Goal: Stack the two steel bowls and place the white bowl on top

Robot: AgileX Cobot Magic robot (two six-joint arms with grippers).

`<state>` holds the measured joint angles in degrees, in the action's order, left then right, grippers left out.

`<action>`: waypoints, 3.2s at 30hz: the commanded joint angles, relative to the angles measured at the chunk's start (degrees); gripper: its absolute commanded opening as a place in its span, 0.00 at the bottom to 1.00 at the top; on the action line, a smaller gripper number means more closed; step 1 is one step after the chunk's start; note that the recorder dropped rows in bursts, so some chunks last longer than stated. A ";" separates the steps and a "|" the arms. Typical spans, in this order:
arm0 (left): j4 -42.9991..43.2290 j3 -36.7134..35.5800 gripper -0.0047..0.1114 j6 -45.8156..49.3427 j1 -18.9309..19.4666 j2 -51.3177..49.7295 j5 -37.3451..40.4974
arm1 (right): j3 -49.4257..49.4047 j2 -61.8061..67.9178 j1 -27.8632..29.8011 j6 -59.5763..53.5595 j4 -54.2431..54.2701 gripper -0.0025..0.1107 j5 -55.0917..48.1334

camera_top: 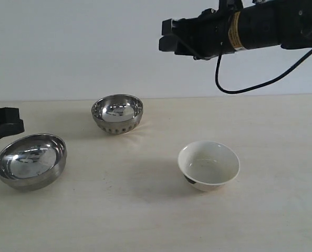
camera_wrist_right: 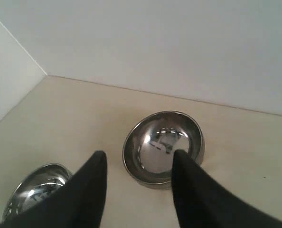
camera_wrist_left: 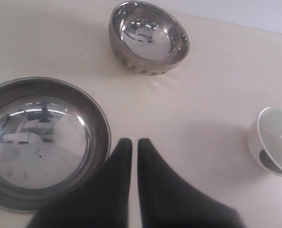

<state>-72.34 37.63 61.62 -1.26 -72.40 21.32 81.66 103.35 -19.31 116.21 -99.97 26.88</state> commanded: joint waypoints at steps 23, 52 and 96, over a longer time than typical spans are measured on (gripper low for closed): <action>-0.62 0.96 0.08 0.97 0.04 -4.33 -6.91 | -0.31 0.00 -0.01 -4.64 0.02 0.37 -1.88; 35.10 18.51 0.45 -23.30 -7.44 -31.36 2.45 | -0.31 0.00 4.43 -6.35 0.02 0.37 0.75; 51.43 23.05 0.07 -34.94 -27.68 -35.48 6.36 | -2.19 0.22 4.43 -6.19 0.02 0.37 -2.36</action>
<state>-22.82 60.97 30.96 -28.03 -108.38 25.03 80.00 103.59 -15.27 110.49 -100.06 26.07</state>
